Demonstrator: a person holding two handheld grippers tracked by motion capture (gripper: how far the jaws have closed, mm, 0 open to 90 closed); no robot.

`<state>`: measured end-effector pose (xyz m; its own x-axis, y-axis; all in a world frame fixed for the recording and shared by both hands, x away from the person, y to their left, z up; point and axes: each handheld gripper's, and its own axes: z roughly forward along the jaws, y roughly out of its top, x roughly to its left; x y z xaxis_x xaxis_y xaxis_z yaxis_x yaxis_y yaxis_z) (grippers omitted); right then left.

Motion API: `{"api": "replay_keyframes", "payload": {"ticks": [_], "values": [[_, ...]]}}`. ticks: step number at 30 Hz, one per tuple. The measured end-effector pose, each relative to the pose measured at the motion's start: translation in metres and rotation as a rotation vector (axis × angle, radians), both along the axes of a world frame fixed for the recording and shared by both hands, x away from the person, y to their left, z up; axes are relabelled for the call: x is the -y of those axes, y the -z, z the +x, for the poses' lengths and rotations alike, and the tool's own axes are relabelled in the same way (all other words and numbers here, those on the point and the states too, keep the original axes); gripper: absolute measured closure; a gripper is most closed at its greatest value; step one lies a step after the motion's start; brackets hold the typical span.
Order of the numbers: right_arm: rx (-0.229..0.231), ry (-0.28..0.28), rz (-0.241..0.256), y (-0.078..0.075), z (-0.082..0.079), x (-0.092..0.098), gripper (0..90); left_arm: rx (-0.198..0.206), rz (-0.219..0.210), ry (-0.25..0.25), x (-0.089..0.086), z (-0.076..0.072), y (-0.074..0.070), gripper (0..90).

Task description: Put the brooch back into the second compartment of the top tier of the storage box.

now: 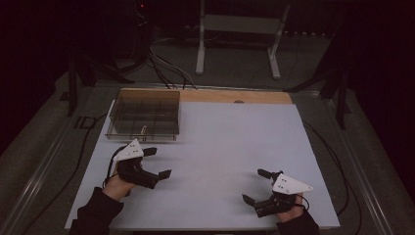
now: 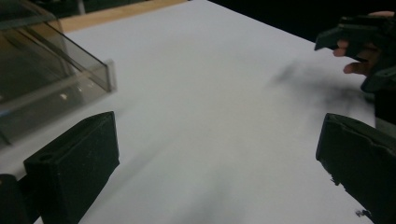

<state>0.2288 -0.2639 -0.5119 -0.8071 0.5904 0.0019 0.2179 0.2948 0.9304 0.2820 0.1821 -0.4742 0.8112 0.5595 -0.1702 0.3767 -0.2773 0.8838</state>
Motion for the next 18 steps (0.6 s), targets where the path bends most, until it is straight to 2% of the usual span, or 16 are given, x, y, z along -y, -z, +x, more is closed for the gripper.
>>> {"api": "replay_keyframes", "payload": {"ticks": [4,6,7,9,17,18], "values": [[-0.004,-0.001,0.0,0.0,0.0,0.0,0.0,-0.003,-0.005,0.008,0.001,-0.005,0.013,0.4],[-0.002,-0.002,-0.001,0.0,-0.001,0.0,0.0,0.027,0.0,0.025,0.001,-0.01,0.018,0.4],[-0.002,-0.003,-0.001,0.0,-0.001,-0.001,0.0,0.034,0.018,0.029,0.001,-0.011,0.02,0.4],[-0.002,-0.002,-0.005,0.0,0.0,0.0,0.0,0.025,0.021,0.038,0.0,-0.014,0.024,0.4],[-0.002,-0.003,-0.005,0.0,-0.001,0.0,0.0,0.037,0.049,0.007,-0.014,-0.03,0.036,0.4],[-0.001,-0.004,-0.005,0.0,-0.001,0.0,0.0,0.03,0.062,0.008,-0.016,-0.032,0.037,0.4]]}}
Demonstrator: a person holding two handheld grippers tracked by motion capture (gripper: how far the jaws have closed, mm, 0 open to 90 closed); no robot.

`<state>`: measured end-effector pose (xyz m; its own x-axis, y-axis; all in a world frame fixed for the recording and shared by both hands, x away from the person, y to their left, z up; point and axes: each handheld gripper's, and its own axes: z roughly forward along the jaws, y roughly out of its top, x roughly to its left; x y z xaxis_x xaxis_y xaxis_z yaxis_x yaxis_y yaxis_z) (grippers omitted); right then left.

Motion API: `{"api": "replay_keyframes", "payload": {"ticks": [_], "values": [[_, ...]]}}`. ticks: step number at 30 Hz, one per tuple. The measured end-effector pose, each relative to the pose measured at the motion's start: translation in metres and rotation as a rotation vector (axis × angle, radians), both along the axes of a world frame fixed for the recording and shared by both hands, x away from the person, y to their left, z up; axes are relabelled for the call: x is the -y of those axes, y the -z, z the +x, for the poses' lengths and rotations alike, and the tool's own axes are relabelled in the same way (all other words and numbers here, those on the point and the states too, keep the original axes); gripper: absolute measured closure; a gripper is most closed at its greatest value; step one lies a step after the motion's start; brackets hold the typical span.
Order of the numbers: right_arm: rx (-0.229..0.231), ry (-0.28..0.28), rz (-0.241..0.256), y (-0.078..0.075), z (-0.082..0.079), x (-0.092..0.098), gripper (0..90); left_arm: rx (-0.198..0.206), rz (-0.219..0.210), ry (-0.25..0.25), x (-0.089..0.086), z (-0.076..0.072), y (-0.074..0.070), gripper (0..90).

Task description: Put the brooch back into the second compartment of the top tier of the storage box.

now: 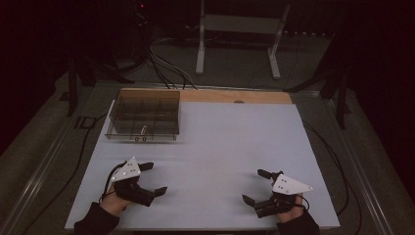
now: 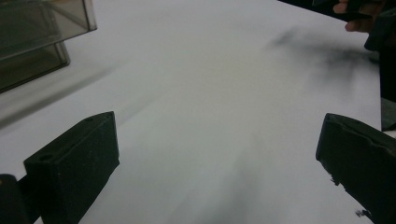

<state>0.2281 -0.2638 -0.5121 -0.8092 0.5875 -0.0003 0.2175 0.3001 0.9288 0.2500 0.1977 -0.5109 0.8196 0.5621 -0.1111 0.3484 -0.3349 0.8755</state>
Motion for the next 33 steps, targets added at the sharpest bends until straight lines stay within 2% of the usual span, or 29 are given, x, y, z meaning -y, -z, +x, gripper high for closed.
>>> {"api": "replay_keyframes", "payload": {"ticks": [2,4,8,11,18,22,25,29,33], "values": [[-0.001,0.0,-0.003,0.0,0.001,0.0,0.0,-0.006,0.011,-0.018,-0.004,-0.003,0.002,0.4],[-0.003,0.001,-0.003,0.001,0.001,0.0,0.0,-0.021,0.01,-0.027,-0.008,-0.006,0.004,0.4],[-0.001,0.002,-0.003,0.001,0.001,0.0,0.0,-0.027,0.002,-0.045,-0.015,-0.014,0.005,0.5],[-0.005,0.007,-0.001,0.001,0.001,0.001,0.0,-0.032,0.031,-0.05,-0.018,-0.019,0.008,0.4],[-0.003,0.002,-0.005,0.001,0.001,0.0,0.0,-0.042,0.047,-0.1,-0.034,-0.029,0.012,0.4],[-0.005,0.002,-0.004,0.001,0.002,0.0,0.0,-0.042,0.067,-0.148,-0.047,-0.031,0.013,0.4],[-0.007,0.002,-0.002,0.002,0.002,0.0,0.0,-0.05,0.05,-0.195,-0.056,-0.029,0.015,0.5],[-0.006,-0.001,-0.005,0.001,0.002,-0.001,0.0,-0.038,0.061,-0.209,-0.057,-0.026,0.017,0.5],[-0.004,-0.001,-0.007,0.001,0.002,-0.001,0.0,-0.03,0.05,-0.208,-0.056,-0.026,0.017,0.5]]}}
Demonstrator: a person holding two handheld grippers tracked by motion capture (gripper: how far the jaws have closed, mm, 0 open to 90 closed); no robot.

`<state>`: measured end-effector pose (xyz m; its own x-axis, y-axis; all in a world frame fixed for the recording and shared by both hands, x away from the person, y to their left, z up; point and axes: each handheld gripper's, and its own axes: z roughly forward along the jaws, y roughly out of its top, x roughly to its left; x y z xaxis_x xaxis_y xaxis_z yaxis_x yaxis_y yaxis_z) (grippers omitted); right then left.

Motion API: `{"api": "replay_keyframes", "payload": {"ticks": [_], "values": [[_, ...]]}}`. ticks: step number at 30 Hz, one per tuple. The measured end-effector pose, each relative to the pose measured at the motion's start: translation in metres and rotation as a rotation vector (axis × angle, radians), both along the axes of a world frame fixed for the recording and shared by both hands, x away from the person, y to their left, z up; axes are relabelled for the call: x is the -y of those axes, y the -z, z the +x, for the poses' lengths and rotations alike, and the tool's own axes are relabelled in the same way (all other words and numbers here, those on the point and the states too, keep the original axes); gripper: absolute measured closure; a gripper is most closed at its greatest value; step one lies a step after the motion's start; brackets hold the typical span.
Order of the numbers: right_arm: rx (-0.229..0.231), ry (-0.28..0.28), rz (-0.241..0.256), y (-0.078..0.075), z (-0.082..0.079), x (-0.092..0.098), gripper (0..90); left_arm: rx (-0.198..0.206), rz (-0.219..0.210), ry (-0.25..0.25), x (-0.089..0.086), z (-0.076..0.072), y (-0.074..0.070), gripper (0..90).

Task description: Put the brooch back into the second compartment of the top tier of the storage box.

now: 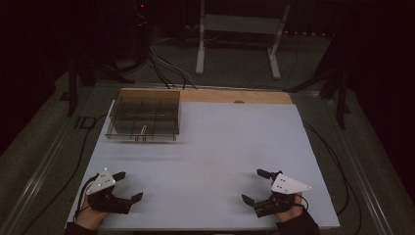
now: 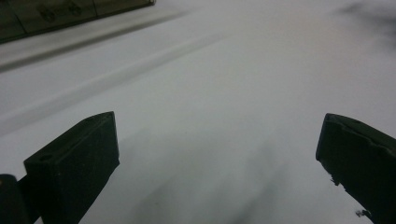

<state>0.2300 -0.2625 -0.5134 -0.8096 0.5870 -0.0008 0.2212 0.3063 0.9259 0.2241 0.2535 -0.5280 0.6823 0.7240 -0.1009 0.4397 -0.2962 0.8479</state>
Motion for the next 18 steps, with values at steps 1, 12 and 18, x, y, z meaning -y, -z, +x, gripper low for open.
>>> {"api": "replay_keyframes", "payload": {"ticks": [1,12,18], "values": [[-0.002,0.0,0.0,0.0001,0.0002,0.0001,0.0,-0.001,-0.001,0.001,0.0004,-0.0001,-0.0001,0.5],[-0.002,-0.004,-0.002,0.0003,0.0003,0.0001,0.0,-0.003,0.008,0.012,0.0041,-0.0009,-0.0007,0.5],[0.0,-0.007,-0.007,0.0001,-0.0001,-0.0004,0.0,-0.014,0.006,0.02,0.0039,-0.0008,-0.0003,0.5]]}}
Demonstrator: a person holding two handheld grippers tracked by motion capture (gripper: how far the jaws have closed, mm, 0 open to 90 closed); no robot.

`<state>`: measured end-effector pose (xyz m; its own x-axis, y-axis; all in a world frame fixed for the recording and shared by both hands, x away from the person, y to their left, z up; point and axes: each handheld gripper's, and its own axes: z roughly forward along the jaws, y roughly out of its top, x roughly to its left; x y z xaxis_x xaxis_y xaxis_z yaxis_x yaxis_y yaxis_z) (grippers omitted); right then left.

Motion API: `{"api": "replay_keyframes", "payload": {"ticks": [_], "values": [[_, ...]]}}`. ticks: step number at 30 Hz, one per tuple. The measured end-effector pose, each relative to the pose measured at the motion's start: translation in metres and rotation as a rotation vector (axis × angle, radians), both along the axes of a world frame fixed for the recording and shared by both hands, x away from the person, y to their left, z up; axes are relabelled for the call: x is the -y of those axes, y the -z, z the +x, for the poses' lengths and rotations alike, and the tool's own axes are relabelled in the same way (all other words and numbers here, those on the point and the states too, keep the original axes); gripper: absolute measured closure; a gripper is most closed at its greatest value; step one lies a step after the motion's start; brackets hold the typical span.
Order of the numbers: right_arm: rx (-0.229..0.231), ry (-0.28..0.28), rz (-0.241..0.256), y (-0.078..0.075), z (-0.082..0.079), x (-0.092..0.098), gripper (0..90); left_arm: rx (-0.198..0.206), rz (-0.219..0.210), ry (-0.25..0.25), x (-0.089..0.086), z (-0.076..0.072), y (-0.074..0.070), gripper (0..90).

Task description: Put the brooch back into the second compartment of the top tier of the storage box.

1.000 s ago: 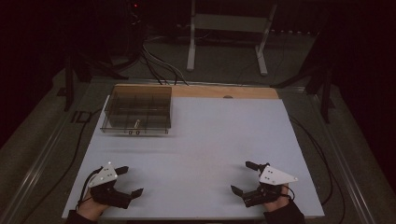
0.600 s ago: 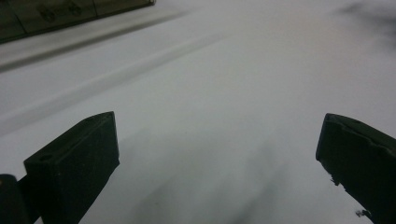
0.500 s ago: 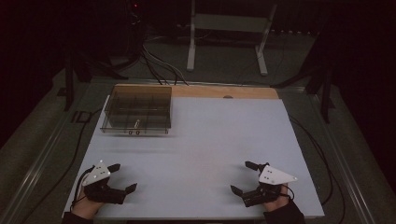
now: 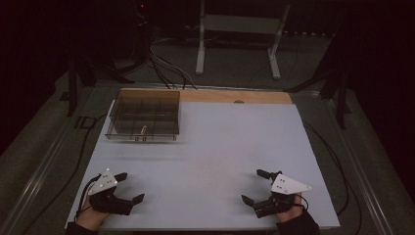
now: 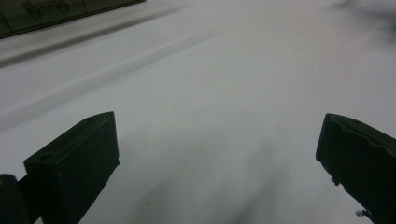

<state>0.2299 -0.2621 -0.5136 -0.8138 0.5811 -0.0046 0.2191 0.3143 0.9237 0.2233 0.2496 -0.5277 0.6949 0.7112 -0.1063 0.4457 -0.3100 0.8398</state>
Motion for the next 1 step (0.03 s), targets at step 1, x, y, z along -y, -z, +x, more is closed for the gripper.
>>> {"api": "replay_keyframes", "payload": {"ticks": [1], "values": [[-0.001,0.001,0.0,0.0,0.0002,0.0,0.0,0.0,0.0,-0.001,0.0001,0.0001,-0.0001,0.5]]}}
